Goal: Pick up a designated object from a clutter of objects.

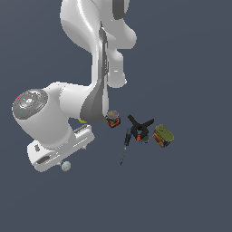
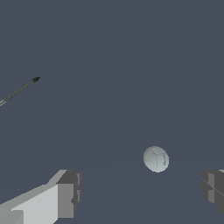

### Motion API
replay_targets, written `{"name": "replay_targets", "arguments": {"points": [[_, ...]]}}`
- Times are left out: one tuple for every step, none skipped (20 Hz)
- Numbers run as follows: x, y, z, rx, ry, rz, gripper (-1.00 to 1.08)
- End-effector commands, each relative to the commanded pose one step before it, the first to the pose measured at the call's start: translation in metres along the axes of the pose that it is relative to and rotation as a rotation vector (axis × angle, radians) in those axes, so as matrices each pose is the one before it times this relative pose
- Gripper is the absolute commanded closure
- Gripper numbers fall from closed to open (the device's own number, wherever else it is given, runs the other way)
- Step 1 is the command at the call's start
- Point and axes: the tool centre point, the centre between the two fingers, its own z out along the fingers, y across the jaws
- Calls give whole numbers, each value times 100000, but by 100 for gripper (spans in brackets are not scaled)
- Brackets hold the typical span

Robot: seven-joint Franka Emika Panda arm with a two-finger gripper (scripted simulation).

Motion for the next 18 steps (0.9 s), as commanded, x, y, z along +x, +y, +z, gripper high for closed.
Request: {"name": "replay_targets", "arguments": {"points": [[-686,1458,1824,-13,-84,-4236,-92],[-295,495,672,0,-52,-1506,-92],[-294,453,639,0,-51,-1423,-92],[-291,415,605,0,-50,-1336,-92],[-283,376,570,0,-49,-1253,-92],[-274,340,534,0,-47,-1169,-92],[-262,306,497,0,-45,-1084,-92],[-248,275,459,0,-43,-997,-92],[-232,244,421,0,-40,-913,-92],[-214,215,383,0,-37,-828,-92],[-196,188,343,0,-34,-740,-92],[-175,162,304,1,-30,-654,-92],[-155,138,264,1,-26,-565,-92],[-130,114,224,1,-23,-483,-92],[-111,93,184,1,-19,-390,-92],[-83,70,143,0,-15,-308,-92],[-61,50,102,0,-11,-218,-92],[-38,30,61,0,-6,-129,-92]]}}
